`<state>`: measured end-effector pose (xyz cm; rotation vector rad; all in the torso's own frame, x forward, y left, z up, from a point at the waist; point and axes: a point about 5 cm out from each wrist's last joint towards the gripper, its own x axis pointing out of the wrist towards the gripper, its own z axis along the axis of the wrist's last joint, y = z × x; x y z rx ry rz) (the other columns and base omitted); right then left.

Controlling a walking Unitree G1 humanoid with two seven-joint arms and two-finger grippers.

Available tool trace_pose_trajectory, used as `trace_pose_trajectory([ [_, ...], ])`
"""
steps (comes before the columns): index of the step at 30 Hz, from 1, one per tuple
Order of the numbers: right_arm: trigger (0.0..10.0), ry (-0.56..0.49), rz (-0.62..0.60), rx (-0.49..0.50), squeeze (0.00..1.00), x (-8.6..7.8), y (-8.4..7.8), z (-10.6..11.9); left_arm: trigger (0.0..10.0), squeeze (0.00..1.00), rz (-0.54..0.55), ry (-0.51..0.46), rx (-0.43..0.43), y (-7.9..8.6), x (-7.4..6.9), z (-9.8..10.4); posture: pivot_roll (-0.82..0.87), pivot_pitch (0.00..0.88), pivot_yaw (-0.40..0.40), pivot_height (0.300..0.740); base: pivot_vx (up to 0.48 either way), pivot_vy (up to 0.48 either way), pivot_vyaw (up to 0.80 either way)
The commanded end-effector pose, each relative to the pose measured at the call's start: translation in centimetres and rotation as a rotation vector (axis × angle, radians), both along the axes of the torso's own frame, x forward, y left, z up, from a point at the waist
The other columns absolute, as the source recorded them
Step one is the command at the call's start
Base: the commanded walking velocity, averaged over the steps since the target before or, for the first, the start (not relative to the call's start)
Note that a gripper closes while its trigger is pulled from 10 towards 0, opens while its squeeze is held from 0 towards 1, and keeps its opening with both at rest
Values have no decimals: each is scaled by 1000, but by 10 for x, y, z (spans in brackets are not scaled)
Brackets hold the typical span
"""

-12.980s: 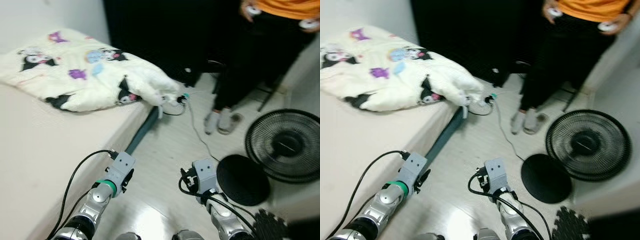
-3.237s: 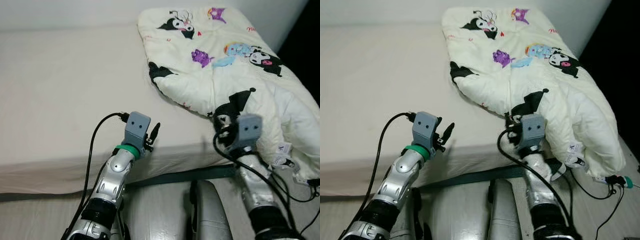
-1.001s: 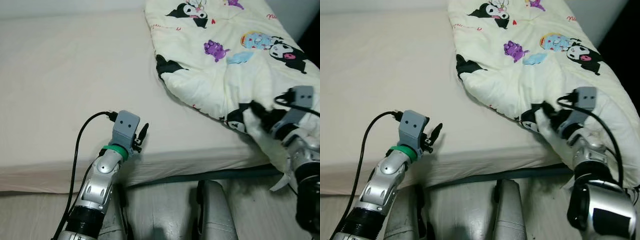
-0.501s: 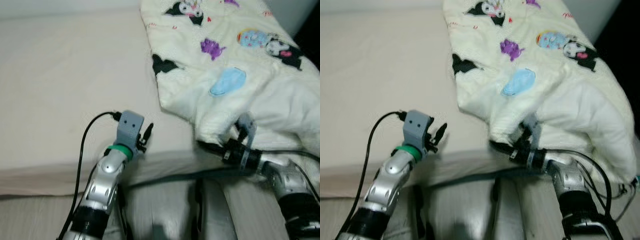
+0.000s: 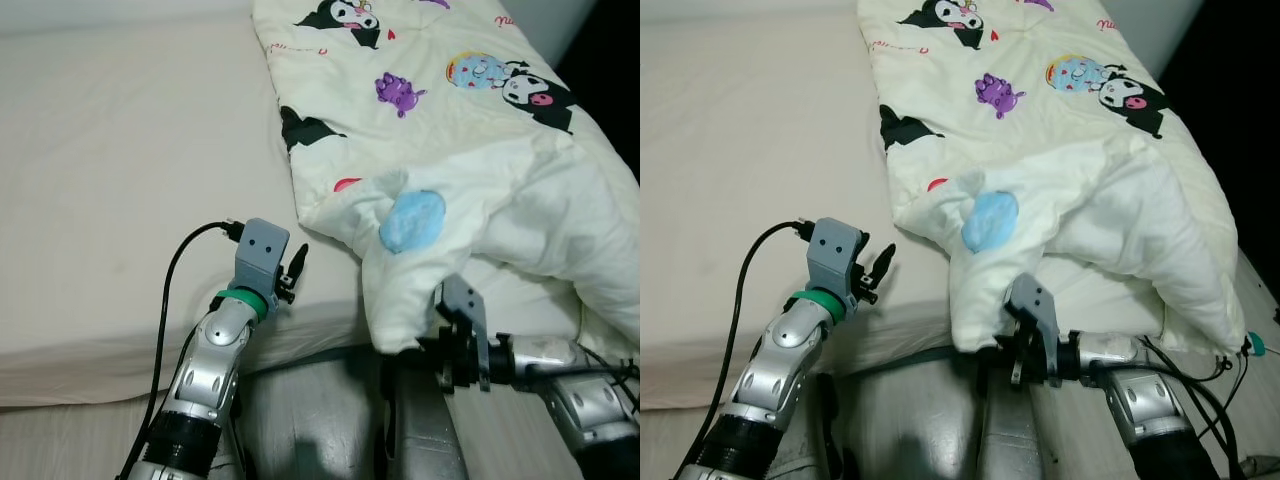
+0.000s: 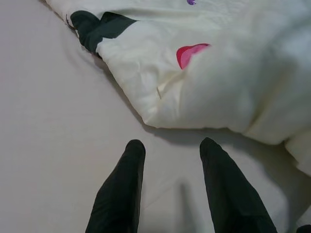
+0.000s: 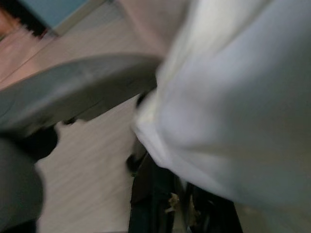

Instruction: Clean up the room

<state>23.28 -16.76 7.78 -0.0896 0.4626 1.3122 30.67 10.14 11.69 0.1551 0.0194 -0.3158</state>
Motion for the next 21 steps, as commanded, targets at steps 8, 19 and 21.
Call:
trace_pose_trajectory([
  [8,10000,98,55,189,1000,-16,29,14,10000,0,-2,27,5,-2,-5,-7,-25,133,47,545,0,0,0],
  [19,10000,269,357,191,0,-75,31,33,10000,0,-3,14,18,-1,-2,-6,-32,113,36,545,0,0,0],
  [21,10000,237,333,213,0,-75,34,38,10000,0,3,13,17,-1,-2,-6,-34,114,35,545,0,0,0],
])
